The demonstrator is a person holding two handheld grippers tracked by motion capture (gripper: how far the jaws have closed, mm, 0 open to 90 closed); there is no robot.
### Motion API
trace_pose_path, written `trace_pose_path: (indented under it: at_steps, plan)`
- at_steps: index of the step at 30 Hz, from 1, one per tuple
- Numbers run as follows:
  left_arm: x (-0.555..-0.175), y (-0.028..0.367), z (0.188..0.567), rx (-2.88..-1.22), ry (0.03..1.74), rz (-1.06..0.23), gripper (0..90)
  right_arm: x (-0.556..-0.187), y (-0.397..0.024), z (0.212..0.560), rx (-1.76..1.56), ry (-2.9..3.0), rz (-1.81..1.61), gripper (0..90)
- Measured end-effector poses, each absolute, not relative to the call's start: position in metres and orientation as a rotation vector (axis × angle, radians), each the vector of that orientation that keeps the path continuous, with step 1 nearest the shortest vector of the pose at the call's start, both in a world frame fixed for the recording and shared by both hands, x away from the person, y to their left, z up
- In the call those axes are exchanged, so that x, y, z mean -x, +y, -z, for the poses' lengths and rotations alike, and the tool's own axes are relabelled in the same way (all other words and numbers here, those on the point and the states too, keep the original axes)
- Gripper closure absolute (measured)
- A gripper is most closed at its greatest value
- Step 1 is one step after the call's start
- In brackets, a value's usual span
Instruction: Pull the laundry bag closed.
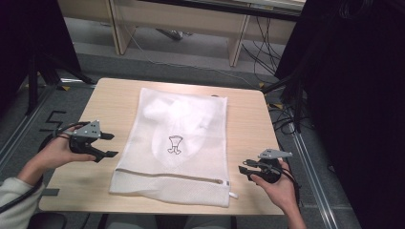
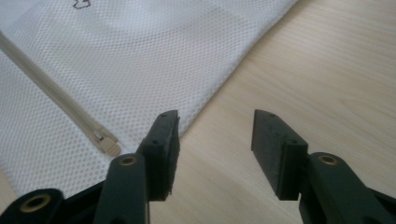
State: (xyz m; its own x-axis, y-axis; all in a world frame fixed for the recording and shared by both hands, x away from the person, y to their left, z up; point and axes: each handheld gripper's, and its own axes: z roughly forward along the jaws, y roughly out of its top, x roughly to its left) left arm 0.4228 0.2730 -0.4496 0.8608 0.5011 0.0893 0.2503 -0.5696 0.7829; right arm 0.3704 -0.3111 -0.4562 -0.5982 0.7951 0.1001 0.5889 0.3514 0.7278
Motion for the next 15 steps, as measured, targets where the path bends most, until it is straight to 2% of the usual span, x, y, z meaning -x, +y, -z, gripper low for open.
trace_pose_path:
  at_steps: [5, 7, 12, 15]
  plan:
    - [-0.418, 0.283, 0.452, -2.021, 0.798, -0.457, 24.3, -0.372, -0.316, 0.457, -1.284, 2.266, -1.062, 40.4]
    - [-0.414, 0.287, 0.455, -1.987, 0.885, -0.528, 23.7, -0.371, -0.316, 0.457, -1.345, 2.252, -1.028, 37.5]
    - [-0.405, 0.291, 0.464, -1.987, 1.037, -0.676, 23.7, -0.374, -0.32, 0.461, -1.345, 2.202, -0.981, 32.8]
    - [-0.4, 0.29, 0.471, -1.947, 1.092, -0.661, 24.0, -0.372, -0.317, 0.46, -1.452, 2.15, -0.986, 31.8]
